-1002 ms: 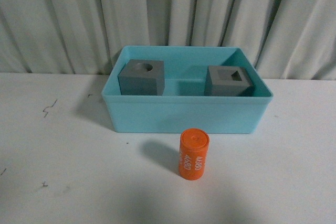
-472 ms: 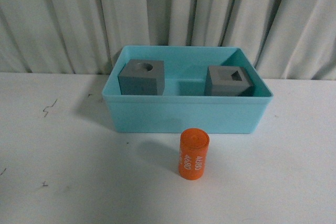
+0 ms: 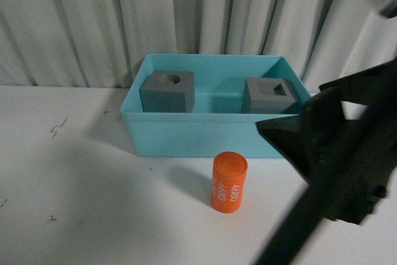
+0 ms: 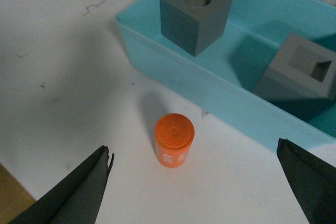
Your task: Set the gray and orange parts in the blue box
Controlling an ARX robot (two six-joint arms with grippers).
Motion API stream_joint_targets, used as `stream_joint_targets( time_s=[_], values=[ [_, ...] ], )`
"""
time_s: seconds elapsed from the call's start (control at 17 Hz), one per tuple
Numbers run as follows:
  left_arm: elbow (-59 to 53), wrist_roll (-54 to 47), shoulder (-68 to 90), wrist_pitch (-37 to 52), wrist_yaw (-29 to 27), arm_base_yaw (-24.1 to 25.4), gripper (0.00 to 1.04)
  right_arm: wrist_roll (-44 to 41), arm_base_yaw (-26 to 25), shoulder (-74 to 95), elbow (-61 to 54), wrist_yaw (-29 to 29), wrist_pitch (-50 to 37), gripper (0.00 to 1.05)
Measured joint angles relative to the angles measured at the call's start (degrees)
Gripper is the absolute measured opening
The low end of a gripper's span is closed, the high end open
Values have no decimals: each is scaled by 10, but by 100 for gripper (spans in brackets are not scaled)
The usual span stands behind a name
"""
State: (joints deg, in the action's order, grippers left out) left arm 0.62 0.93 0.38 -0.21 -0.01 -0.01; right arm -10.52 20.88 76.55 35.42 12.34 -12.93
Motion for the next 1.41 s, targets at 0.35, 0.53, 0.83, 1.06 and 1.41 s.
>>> stream_joint_targets(
  time_s=[0.35,0.53,0.83,1.06,1.41],
  values=[
    [0,0,0,0,0,0,98,4,29,173,53,-55,-50,98],
    [0,0,0,0,0,0,98,8,41,227,90,-75,-52,98],
    [0,0,0,0,0,0,98,19,57,292,125,-98,-58,98],
    [0,0,0,0,0,0,98,26,69,343,152,-115,-60,98],
    [0,0,0,0,0,0,98,35,73,378,178,-129,-49,98]
  ],
)
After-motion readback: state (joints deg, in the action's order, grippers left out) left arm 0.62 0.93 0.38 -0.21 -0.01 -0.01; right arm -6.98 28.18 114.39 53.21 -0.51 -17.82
